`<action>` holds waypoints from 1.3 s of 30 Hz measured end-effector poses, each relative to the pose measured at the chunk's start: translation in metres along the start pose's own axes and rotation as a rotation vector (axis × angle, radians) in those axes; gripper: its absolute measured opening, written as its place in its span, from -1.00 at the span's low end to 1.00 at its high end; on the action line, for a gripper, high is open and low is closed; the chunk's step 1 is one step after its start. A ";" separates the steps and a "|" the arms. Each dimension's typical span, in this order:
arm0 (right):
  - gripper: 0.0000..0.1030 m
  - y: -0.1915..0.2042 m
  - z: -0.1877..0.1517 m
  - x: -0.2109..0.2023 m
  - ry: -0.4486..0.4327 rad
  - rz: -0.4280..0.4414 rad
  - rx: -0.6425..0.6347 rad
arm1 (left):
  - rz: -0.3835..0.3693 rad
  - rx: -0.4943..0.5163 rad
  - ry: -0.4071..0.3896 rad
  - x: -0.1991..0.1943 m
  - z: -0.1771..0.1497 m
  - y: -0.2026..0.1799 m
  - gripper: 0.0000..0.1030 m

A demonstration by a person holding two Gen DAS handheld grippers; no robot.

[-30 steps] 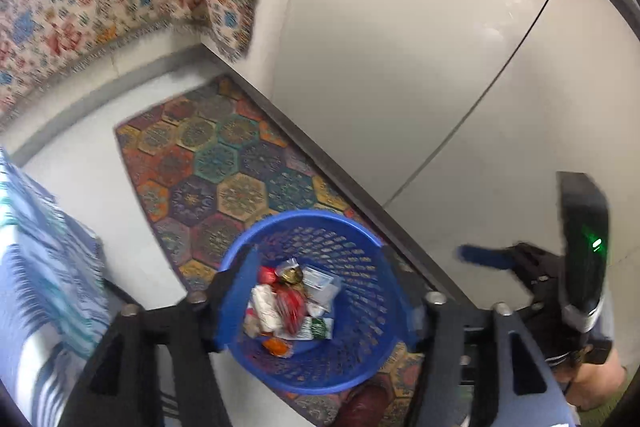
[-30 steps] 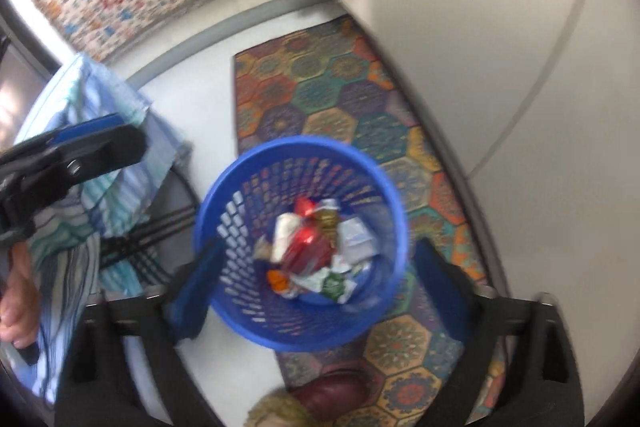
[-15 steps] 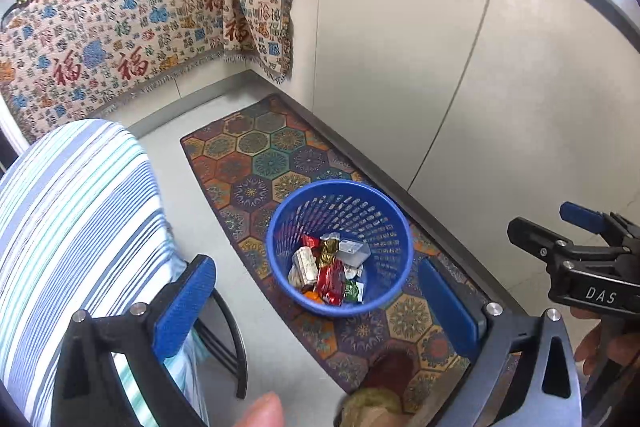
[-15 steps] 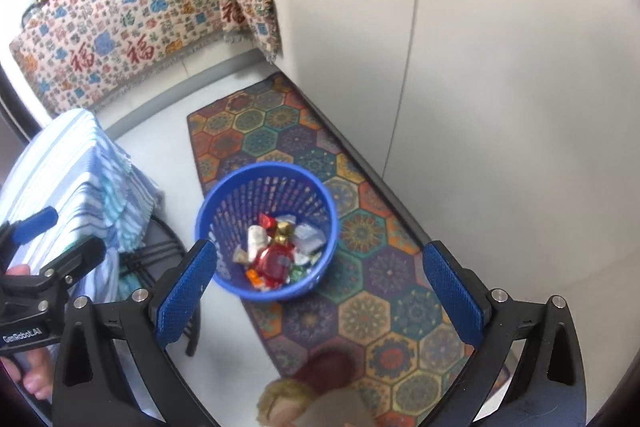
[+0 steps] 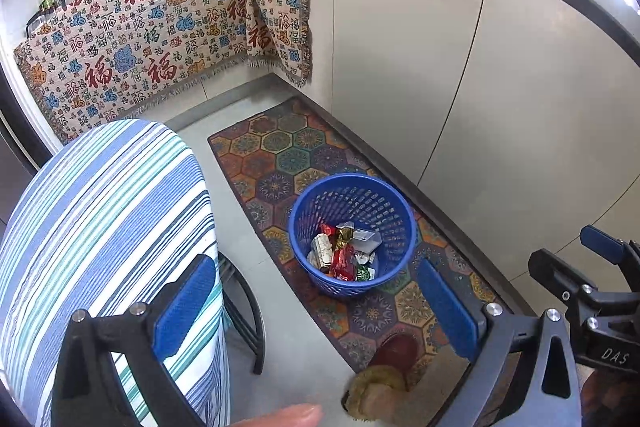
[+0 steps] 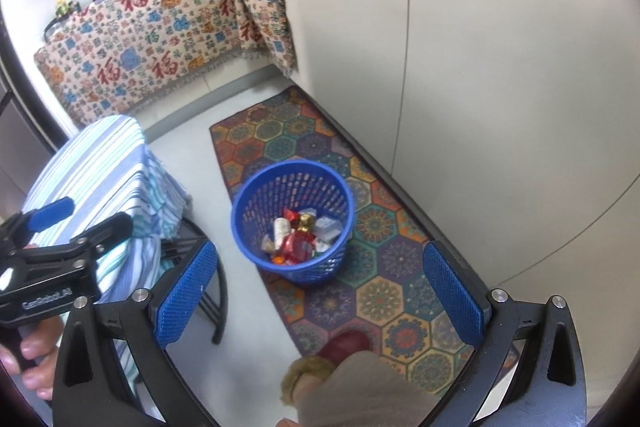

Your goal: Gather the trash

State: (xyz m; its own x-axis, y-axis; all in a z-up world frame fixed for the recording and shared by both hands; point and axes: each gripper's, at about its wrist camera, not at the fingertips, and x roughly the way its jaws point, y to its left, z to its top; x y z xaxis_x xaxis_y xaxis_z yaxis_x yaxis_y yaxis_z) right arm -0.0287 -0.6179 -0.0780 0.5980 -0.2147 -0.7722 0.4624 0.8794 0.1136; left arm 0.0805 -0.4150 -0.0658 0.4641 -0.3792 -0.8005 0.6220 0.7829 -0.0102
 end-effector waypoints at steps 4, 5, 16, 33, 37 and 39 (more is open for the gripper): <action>0.99 0.006 -0.004 -0.008 0.001 -0.002 -0.015 | -0.018 -0.008 -0.005 -0.005 -0.003 0.002 0.99; 0.99 0.007 -0.005 -0.009 0.002 0.002 -0.018 | -0.017 -0.007 -0.005 -0.006 -0.003 0.003 0.99; 0.99 0.012 -0.007 -0.010 0.010 0.010 -0.035 | -0.004 0.001 -0.016 -0.010 0.000 -0.002 0.99; 0.99 0.013 -0.009 -0.010 0.016 0.009 -0.038 | -0.001 0.003 -0.009 -0.009 0.000 -0.003 0.99; 0.99 0.012 -0.009 -0.010 0.015 0.011 -0.039 | -0.003 0.002 -0.007 -0.009 0.000 -0.003 0.99; 0.99 0.012 -0.009 -0.010 0.013 0.011 -0.040 | -0.003 0.003 -0.007 -0.009 0.000 -0.003 0.99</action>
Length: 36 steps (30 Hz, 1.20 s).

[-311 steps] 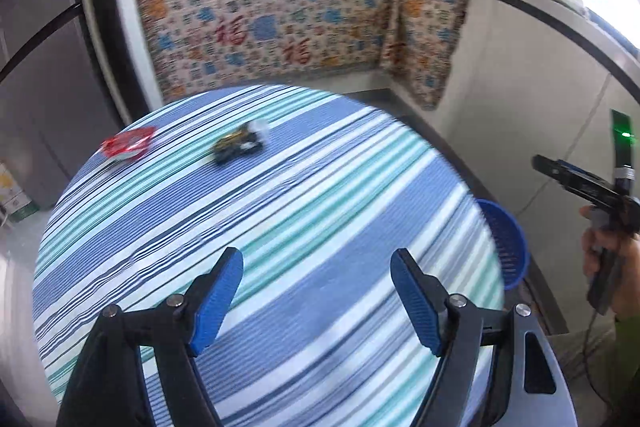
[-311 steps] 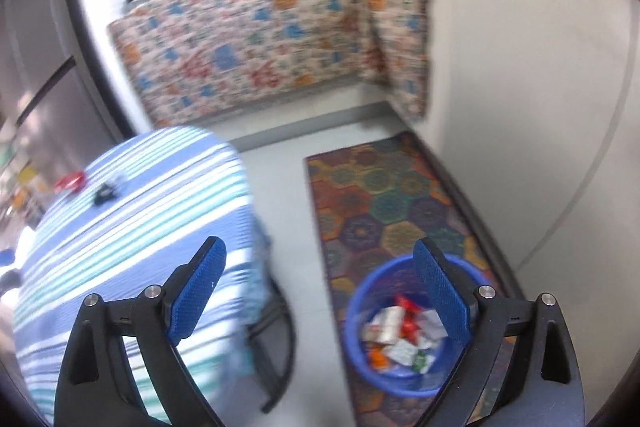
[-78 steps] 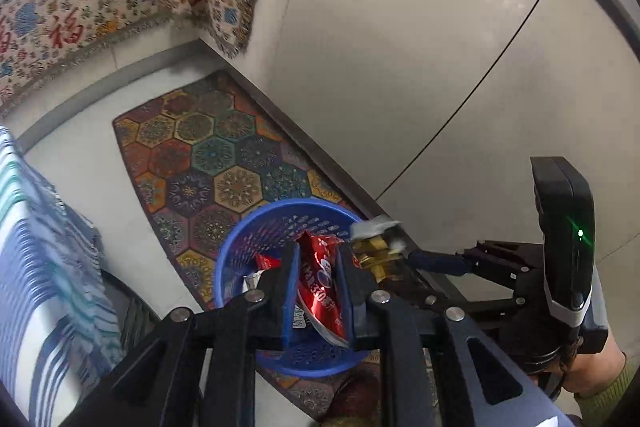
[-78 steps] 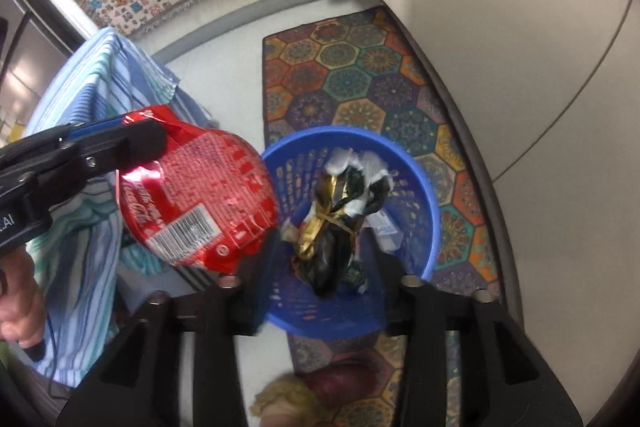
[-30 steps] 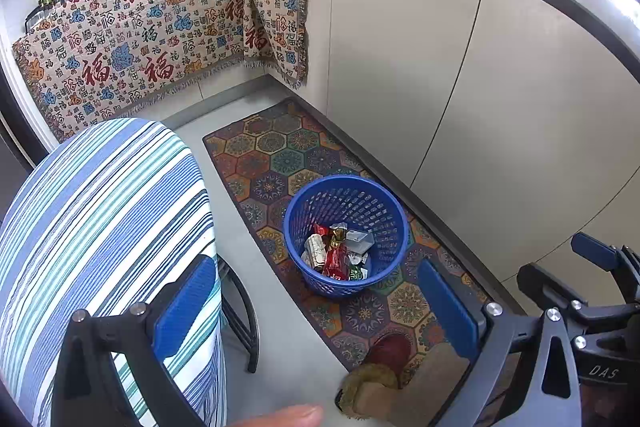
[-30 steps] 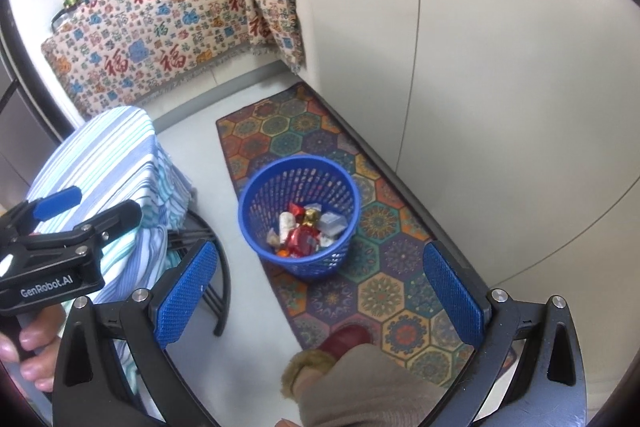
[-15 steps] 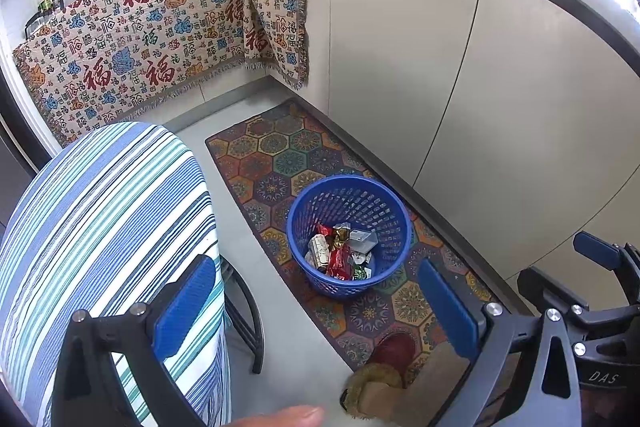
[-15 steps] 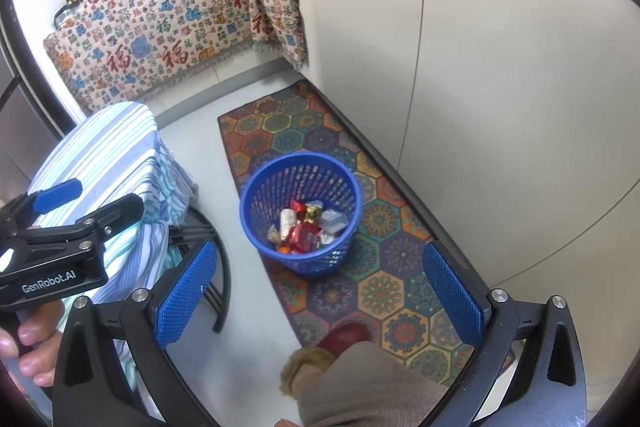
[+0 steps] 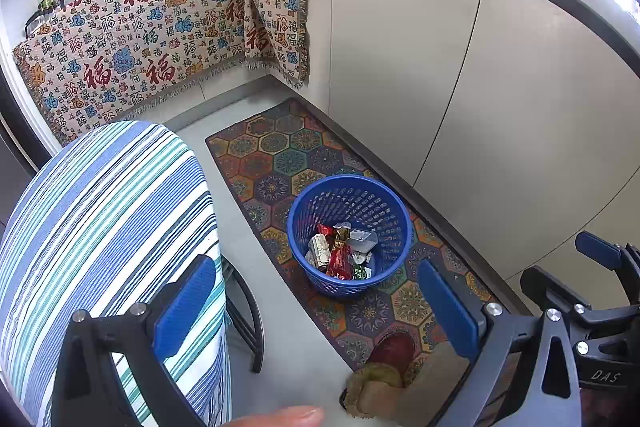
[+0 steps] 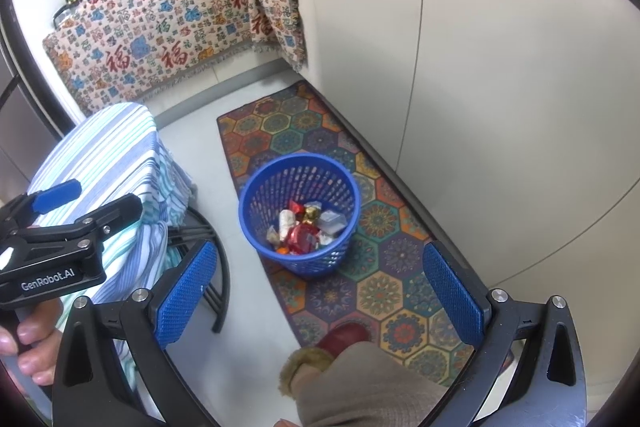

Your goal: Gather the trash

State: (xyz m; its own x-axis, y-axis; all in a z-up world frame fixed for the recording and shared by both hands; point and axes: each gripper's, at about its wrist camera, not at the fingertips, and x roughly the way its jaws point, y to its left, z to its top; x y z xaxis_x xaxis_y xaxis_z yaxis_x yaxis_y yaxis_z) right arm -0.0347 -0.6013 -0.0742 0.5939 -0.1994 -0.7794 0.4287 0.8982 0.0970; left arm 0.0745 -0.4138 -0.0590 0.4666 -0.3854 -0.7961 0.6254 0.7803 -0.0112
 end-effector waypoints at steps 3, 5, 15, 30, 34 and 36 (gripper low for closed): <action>0.99 0.000 0.000 0.000 0.000 -0.001 -0.001 | -0.001 0.001 0.000 0.000 0.000 0.001 0.99; 0.99 0.000 0.001 0.001 0.001 -0.001 0.000 | 0.000 0.002 0.000 0.000 0.000 0.001 0.99; 0.99 -0.002 0.001 0.001 0.002 0.002 0.002 | -0.002 -0.001 0.010 0.002 0.001 0.004 0.99; 0.99 -0.002 0.001 0.000 0.003 0.001 0.003 | 0.003 0.008 0.005 0.001 -0.001 0.001 0.99; 0.99 -0.002 0.001 0.000 0.004 0.002 0.002 | 0.006 0.011 0.004 0.002 0.000 0.001 0.99; 0.99 -0.003 0.001 0.001 0.005 0.002 0.002 | 0.010 0.011 0.005 0.002 0.000 0.001 0.99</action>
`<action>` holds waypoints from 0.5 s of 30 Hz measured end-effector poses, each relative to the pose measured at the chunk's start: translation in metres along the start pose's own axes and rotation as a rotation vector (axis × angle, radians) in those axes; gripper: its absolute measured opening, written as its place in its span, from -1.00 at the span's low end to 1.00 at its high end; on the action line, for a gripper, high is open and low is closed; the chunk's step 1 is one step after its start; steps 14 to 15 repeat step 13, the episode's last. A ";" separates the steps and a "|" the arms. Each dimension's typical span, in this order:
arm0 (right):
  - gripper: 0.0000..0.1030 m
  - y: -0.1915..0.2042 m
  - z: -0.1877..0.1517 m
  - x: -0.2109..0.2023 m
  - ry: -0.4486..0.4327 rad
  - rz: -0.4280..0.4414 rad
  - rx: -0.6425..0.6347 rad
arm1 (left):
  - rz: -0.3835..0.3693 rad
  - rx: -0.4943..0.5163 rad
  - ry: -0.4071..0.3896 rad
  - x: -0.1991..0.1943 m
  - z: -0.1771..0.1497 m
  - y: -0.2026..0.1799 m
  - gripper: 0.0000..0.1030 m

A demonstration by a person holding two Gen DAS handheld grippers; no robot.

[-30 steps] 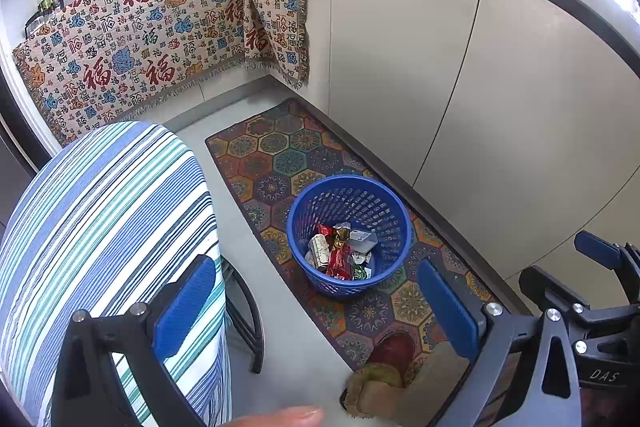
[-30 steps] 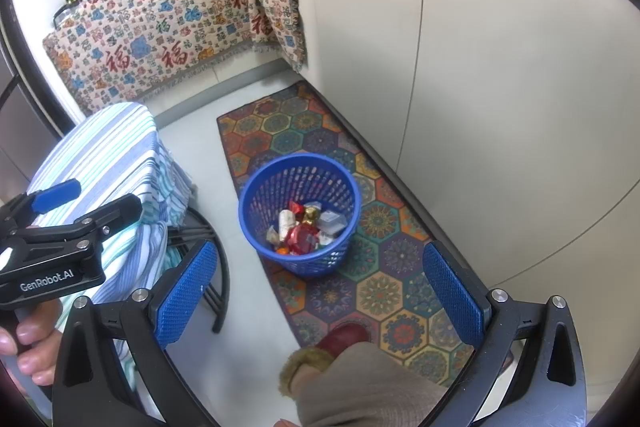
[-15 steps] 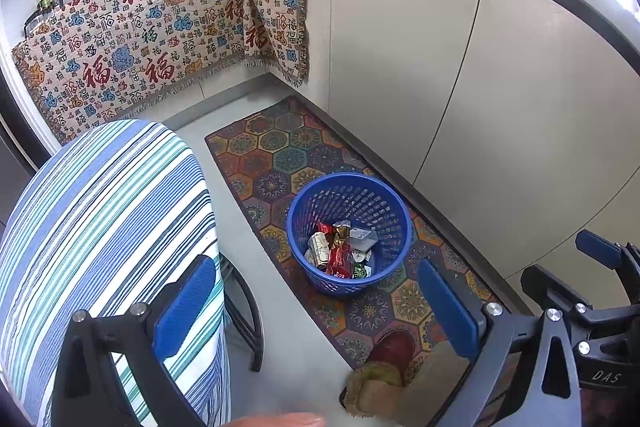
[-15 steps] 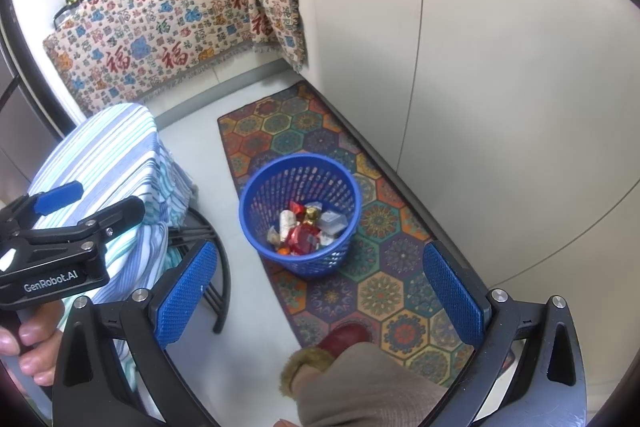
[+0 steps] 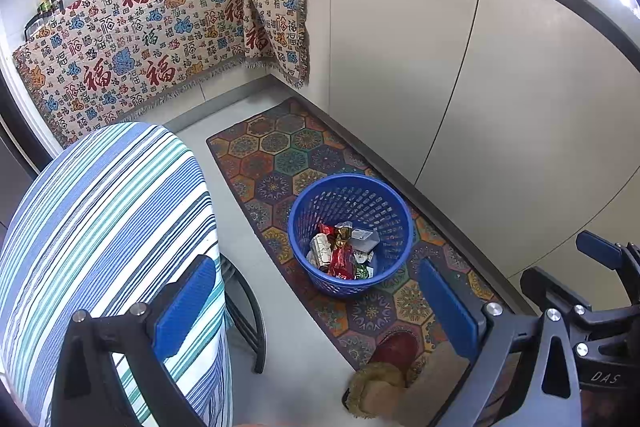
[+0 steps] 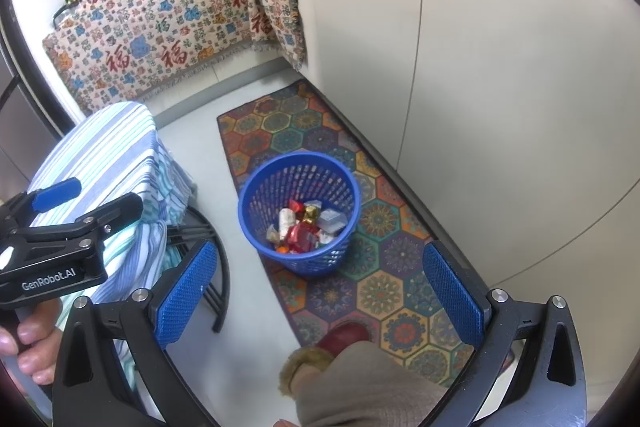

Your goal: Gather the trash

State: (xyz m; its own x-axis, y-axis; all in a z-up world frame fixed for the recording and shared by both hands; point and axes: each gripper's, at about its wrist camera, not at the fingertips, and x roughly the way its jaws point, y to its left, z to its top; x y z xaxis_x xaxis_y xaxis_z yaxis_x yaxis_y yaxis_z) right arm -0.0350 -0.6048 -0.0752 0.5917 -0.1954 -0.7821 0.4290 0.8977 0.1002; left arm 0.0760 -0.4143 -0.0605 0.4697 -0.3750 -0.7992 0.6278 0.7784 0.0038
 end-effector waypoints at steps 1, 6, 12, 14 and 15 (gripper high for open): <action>0.99 0.000 0.000 0.000 0.000 -0.001 0.000 | 0.000 0.000 0.001 0.000 0.000 0.000 0.99; 0.99 -0.002 -0.001 0.002 0.005 -0.005 0.006 | -0.012 -0.014 0.003 0.002 0.000 0.002 0.99; 0.99 -0.005 -0.001 0.004 0.008 -0.007 0.010 | 0.003 0.003 -0.018 0.001 -0.002 -0.002 0.99; 0.99 -0.005 -0.001 0.004 0.008 -0.007 0.011 | 0.007 0.007 -0.021 0.001 -0.001 -0.003 0.99; 0.99 -0.005 -0.001 0.004 0.008 -0.007 0.011 | 0.007 0.007 -0.021 0.001 -0.001 -0.003 0.99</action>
